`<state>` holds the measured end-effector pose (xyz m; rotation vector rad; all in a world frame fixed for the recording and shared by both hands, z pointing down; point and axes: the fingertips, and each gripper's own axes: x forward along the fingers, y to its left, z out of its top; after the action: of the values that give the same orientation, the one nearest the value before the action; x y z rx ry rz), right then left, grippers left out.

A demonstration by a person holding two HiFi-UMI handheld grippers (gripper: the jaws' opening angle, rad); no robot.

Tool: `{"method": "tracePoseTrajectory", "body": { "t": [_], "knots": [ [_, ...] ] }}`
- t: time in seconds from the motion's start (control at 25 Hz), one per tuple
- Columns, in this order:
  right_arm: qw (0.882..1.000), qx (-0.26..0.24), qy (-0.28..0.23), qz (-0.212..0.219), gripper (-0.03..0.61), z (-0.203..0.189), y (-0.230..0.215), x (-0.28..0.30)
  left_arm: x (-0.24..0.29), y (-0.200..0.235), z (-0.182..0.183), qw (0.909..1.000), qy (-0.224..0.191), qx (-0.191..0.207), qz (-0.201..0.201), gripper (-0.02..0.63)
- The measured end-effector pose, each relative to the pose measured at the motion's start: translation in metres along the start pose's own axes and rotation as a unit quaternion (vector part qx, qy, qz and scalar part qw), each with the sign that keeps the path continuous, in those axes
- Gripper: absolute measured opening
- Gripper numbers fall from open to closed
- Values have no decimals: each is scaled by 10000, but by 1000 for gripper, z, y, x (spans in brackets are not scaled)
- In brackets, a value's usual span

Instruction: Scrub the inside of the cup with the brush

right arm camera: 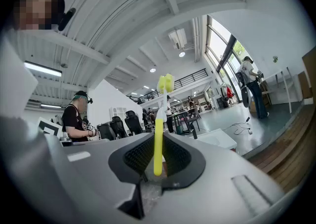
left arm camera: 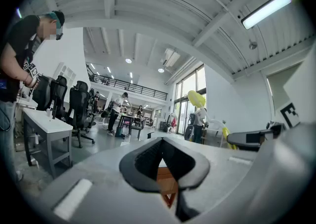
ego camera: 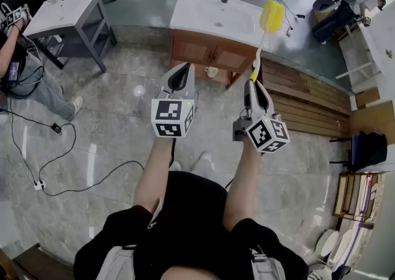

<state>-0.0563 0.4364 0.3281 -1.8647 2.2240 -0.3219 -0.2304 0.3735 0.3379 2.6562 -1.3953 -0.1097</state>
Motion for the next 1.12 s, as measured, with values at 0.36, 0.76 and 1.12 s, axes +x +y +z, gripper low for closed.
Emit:
{"method": "tracePoseTrajectory", "body": {
  "t": [0.36, 0.76, 1.12],
  "knots": [
    [9999, 27, -64, 101, 51, 6, 5, 6, 4, 2, 6, 10000, -24, 21, -17, -2],
    [9999, -16, -68, 147, 51, 13, 8, 19, 12, 12, 13, 10000, -85, -5, 22, -2],
    [9998, -78, 58, 185, 51, 6, 11, 34, 21, 25, 8, 9999, -43, -93, 53, -2]
  ]
}}
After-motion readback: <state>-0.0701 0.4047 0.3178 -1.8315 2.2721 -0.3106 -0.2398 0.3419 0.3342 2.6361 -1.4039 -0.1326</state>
